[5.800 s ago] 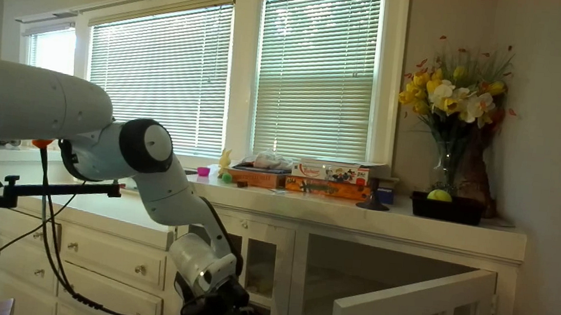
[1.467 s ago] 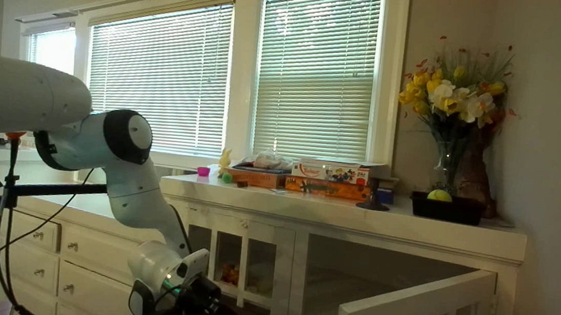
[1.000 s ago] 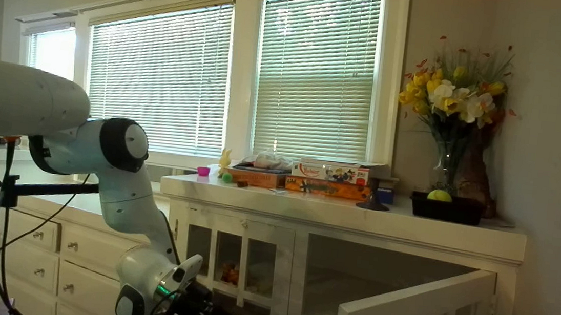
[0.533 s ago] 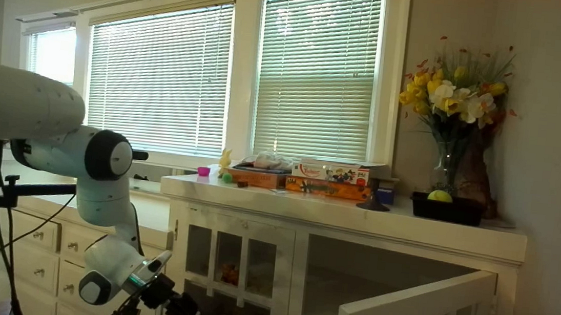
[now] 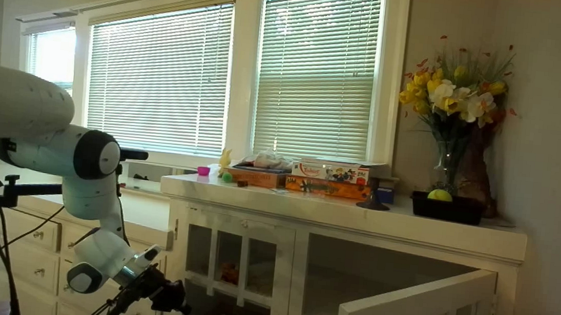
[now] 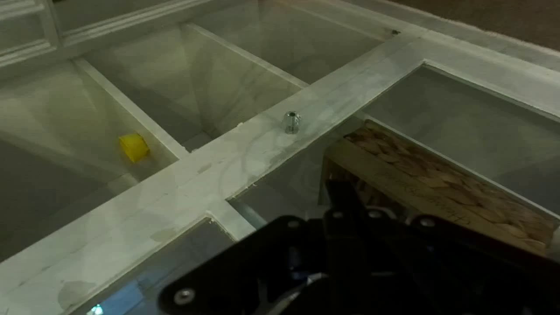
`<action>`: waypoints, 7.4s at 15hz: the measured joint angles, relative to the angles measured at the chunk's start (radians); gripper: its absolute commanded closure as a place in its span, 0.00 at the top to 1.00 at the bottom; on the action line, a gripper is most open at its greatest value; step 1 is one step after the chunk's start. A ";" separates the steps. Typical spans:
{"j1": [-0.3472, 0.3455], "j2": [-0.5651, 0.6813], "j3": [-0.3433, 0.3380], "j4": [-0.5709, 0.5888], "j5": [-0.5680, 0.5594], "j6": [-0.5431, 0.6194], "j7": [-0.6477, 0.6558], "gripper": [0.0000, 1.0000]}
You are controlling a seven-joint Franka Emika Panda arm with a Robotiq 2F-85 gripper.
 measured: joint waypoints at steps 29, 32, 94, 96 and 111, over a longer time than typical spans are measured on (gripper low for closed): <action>-0.432 0.007 -0.017 -0.162 -0.005 0.092 0.642 0.00; -0.460 0.003 -0.037 -0.202 -0.006 0.094 0.708 0.00; -0.275 0.000 -0.606 -0.195 0.334 0.093 0.797 0.00; -0.295 0.000 -0.607 -0.185 0.344 0.093 0.793 0.00; -0.671 -0.029 -0.752 0.120 0.432 0.093 0.601 0.00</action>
